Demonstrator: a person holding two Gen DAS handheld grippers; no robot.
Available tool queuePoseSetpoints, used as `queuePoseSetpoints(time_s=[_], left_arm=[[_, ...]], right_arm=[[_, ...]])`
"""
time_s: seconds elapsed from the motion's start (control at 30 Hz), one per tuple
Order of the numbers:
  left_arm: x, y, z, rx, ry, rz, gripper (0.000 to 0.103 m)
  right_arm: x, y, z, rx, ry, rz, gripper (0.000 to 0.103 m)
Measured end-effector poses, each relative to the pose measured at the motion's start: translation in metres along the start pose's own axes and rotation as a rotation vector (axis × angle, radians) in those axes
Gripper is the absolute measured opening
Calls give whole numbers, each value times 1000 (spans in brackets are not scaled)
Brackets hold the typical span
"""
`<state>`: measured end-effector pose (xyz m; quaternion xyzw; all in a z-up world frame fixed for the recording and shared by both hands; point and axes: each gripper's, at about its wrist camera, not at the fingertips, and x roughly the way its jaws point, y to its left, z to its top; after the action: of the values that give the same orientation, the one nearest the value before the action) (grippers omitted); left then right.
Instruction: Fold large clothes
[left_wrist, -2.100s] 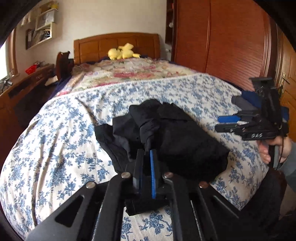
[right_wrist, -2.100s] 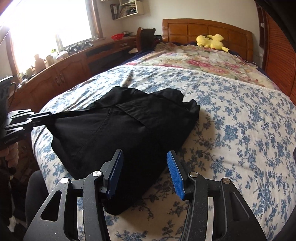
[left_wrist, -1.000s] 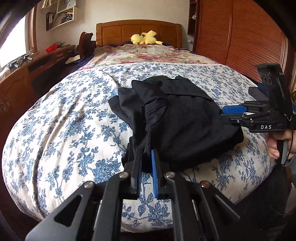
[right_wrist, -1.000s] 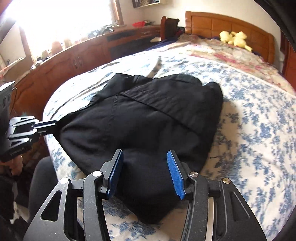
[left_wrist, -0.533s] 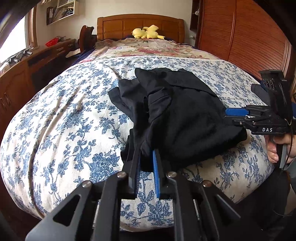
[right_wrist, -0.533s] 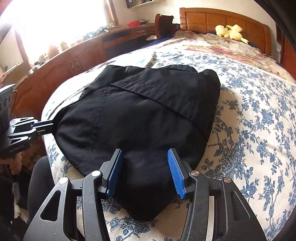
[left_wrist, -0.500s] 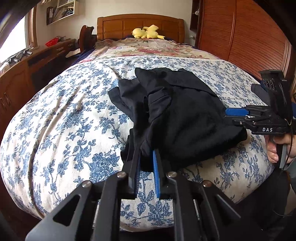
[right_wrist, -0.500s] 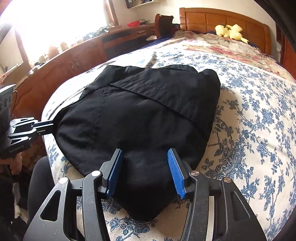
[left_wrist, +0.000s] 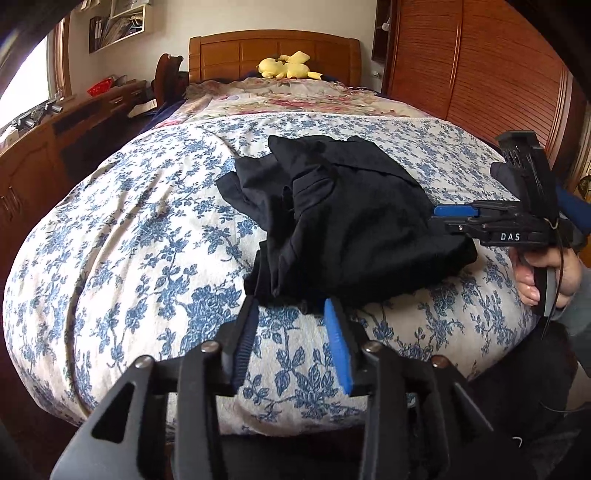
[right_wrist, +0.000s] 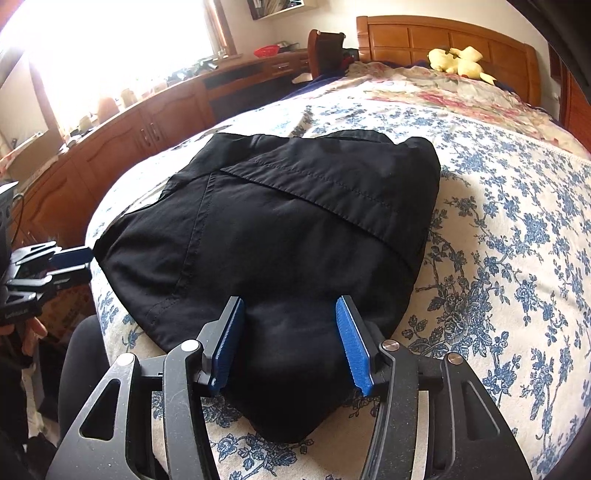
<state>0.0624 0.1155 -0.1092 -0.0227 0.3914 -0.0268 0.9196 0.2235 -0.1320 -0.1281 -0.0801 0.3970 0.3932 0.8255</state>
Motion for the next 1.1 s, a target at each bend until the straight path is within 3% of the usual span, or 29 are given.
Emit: queuePoseSetpoints(time_s=[0.3,0.47,0.57,0.7,0.93,1.1], left_arm=[[41,3,-4,-40,53,-12,45],[55,11,1,-72,54,5,61],[59,13,2,-80,55,-2,62],[59,12,1,-76,48,10,62],[39,7,-5,-80,6,11,62],[25,2,-8,-74,-23,-36,40]], right_arm=[[-2,1,0,-1,-3,2,53],[-3,1,0,0,-4,6,53],[-4,0,1,0,-4,10,54],[-9,-3,8,-10,4,-9,56],[-1,-31,37,-30,-2,-135,56],[16,-61,61,5,-12,-155,56]])
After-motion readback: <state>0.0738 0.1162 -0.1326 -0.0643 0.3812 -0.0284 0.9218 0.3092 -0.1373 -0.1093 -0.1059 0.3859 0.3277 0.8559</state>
